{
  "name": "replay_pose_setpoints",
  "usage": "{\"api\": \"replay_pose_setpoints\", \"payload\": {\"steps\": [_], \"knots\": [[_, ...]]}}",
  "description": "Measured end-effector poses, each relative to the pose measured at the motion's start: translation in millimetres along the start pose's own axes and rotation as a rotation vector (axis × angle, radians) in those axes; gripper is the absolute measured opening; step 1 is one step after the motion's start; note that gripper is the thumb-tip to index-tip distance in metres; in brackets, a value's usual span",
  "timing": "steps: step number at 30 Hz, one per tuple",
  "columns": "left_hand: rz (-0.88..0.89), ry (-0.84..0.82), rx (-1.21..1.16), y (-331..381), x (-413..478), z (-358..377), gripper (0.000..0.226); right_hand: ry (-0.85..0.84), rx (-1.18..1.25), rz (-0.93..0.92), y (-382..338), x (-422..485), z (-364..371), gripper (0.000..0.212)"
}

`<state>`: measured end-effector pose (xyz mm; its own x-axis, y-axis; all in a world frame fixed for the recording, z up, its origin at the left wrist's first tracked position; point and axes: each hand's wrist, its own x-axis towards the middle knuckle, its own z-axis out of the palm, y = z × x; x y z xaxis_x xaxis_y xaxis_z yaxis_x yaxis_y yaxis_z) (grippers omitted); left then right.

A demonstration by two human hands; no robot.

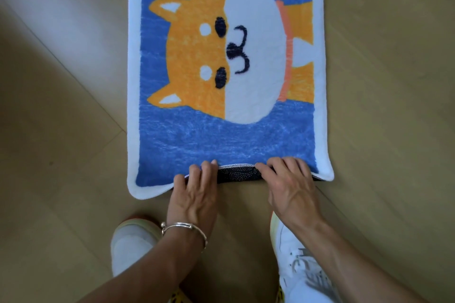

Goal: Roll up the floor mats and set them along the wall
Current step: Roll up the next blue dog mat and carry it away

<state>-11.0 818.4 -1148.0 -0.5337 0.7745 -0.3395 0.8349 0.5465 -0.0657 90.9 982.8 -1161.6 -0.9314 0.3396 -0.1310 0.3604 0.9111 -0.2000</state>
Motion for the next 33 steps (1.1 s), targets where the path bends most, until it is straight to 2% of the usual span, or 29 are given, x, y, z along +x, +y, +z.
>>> {"api": "replay_pose_setpoints", "payload": {"steps": [3, 6, 8, 12, 14, 18, 21, 23, 25, 27, 30, 33], "knots": [[-0.034, 0.048, -0.138, 1.3, -6.2, 6.8, 0.060, -0.021, 0.079, 0.019, 6.0, 2.9, 1.8, 0.037], [0.058, 0.144, -0.253, -15.4, -4.2, 20.6, 0.053, -0.032, 0.179, 0.026, 11.4, 11.2, 0.6, 0.023], [0.084, 0.157, -0.341, -27.2, 2.7, 24.5, 0.054, -0.085, 0.249, 0.033, 15.1, 18.4, -3.1, 0.023], [0.094, 0.089, -0.395, -38.2, 21.6, 11.7, 0.027, -0.219, 0.307, 0.060, 20.8, 26.4, -6.8, 0.027], [0.073, 0.030, -0.424, -42.2, 32.5, -2.8, 0.019, -0.162, 0.228, 0.032, 21.0, 24.8, -4.1, 0.028], [-0.048, -0.227, -0.464, -56.1, 54.1, -22.4, 0.023, -0.035, 0.077, 0.046, 13.3, 15.0, -2.7, 0.026], [-0.162, -0.418, -0.626, -67.0, 72.4, -28.2, 0.020, -0.083, 0.077, 0.093, 7.5, 10.6, -3.3, 0.037], [-0.219, -0.535, -0.733, -71.5, 81.4, -26.5, 0.010, -0.147, 0.087, 0.062, 9.2, 15.5, -7.0, 0.050], [-0.264, -0.561, -0.781, -70.1, 84.3, -26.3, 0.009, -0.265, 0.134, 0.080, 12.5, 26.7, -13.1, 0.046], [-0.275, -0.511, -0.727, -64.2, 80.5, -24.4, 0.016, -0.365, 0.161, 0.124, 16.4, 37.7, -14.7, 0.032], [-0.173, -0.270, -0.495, -52.8, 64.0, -23.4, 0.017, -0.189, 0.158, 0.095, 14.4, 40.1, -10.0, 0.023], [-0.175, -0.116, -0.337, -47.6, 55.3, -22.0, 0.024, -0.044, 0.050, 0.092, 6.4, 36.6, -4.5, 0.028]]}}
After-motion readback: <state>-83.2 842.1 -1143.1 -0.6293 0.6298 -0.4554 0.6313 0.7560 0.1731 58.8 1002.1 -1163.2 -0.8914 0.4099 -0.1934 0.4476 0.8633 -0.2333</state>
